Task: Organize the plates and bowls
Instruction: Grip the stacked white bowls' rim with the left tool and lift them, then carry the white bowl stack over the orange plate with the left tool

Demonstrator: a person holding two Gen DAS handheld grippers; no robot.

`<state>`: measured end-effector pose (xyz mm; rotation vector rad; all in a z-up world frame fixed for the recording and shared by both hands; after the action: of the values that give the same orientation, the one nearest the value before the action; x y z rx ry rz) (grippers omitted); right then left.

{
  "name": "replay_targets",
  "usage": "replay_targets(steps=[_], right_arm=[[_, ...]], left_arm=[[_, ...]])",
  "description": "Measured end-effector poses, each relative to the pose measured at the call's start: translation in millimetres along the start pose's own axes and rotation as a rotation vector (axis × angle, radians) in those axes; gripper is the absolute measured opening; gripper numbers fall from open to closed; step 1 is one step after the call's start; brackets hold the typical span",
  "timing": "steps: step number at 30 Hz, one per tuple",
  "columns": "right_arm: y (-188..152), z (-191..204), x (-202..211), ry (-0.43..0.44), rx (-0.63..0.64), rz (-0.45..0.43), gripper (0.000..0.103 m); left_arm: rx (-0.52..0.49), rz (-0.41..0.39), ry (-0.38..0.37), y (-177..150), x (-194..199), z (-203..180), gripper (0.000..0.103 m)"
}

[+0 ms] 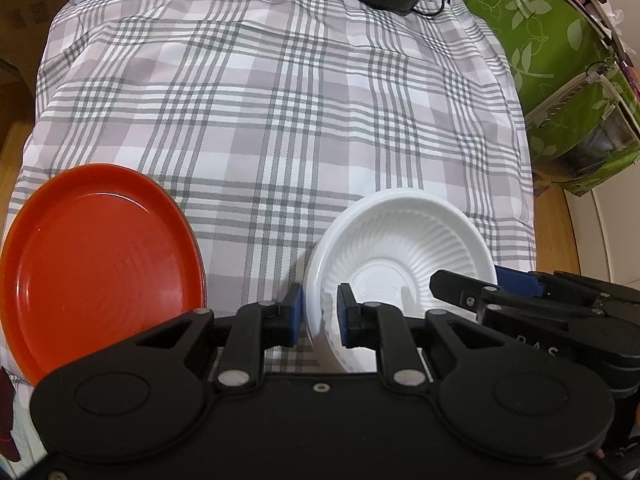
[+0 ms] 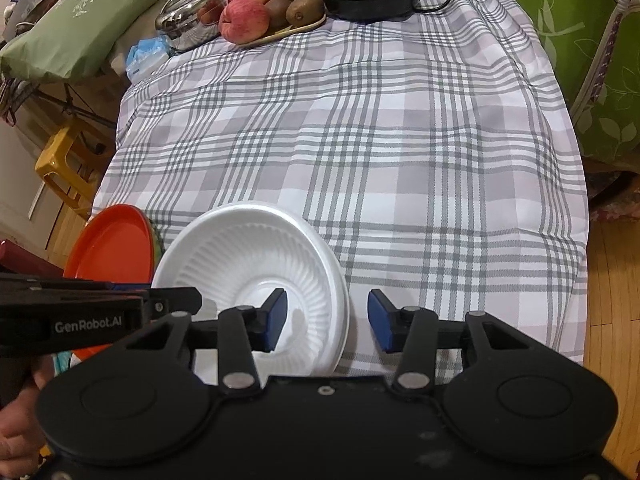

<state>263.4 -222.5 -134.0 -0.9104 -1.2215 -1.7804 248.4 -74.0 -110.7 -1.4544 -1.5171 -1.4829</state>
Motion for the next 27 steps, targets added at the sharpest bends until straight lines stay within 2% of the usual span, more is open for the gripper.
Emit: replay_targets(steps=[6,10,20,27], right_arm=[[-4,0,-8,-0.019,0.011,0.029,0.037],[-8,2,-12,-0.005,0.002,0.058,0.033],[-7,9,-1,-0.019,0.034,0.032,0.033],[-8,31,11,-0.019,0.086,0.012,0.034]], left_arm=[[-0.001,0.013,0.019,-2,-9,2,0.024],[0.005,0.027,0.000,-3,-14,-2,0.024],[0.007,0.004,-0.007,-2,-3,-3,0.025],[0.022,-0.040,0.005,-2,18,8,0.025]])
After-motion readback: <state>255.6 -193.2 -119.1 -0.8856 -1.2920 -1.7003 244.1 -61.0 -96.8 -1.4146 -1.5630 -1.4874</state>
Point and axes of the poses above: each gripper's, at about its wrist camera, not at the fingertips, and x roughly against the way its jaws point, z to its left, y to its top, the point moved 10 cm from there along -x, roughly the way its jaws point, and after that the axes turned 4 degrees about -x, right-handed, at the moved point
